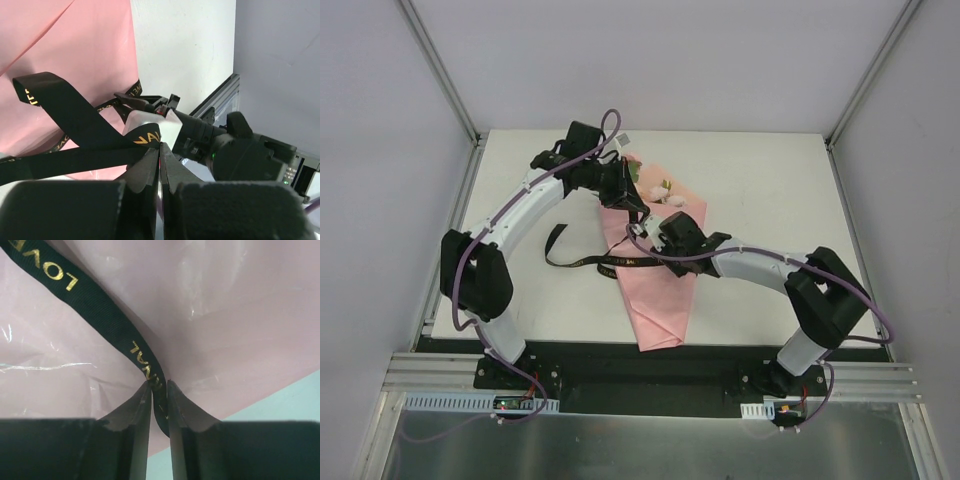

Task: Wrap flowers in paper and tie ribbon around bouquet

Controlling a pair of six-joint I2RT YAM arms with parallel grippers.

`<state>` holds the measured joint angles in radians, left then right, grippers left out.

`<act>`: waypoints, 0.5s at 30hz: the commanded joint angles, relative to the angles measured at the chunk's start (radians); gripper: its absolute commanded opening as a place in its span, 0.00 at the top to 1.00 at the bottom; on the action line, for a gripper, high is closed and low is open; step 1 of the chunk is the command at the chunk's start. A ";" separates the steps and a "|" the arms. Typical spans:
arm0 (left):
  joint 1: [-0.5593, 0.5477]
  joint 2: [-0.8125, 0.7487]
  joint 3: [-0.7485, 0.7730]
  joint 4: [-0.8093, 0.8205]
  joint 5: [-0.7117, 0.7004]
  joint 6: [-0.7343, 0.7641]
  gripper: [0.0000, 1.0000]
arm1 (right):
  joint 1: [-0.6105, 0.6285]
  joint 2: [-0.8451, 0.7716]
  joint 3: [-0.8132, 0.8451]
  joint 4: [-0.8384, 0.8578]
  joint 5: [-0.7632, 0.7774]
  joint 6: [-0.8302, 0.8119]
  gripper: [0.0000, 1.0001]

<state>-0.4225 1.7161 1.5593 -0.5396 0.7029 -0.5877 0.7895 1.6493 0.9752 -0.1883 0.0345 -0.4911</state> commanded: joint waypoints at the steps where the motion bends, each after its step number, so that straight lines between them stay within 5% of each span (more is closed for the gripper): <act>1: -0.027 0.037 0.051 -0.002 0.041 0.028 1.00 | 0.040 -0.098 -0.041 0.076 0.097 0.019 0.82; 8: -0.107 0.137 0.082 -0.002 -0.074 0.015 1.00 | 0.059 -0.221 -0.076 0.044 0.139 0.062 0.97; 15: -0.197 0.232 0.111 -0.029 -0.120 0.063 0.93 | 0.068 -0.374 -0.208 0.136 0.199 0.098 1.00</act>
<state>-0.5838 1.9255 1.6264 -0.5369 0.6338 -0.5804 0.8505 1.3540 0.8242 -0.1162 0.1837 -0.4328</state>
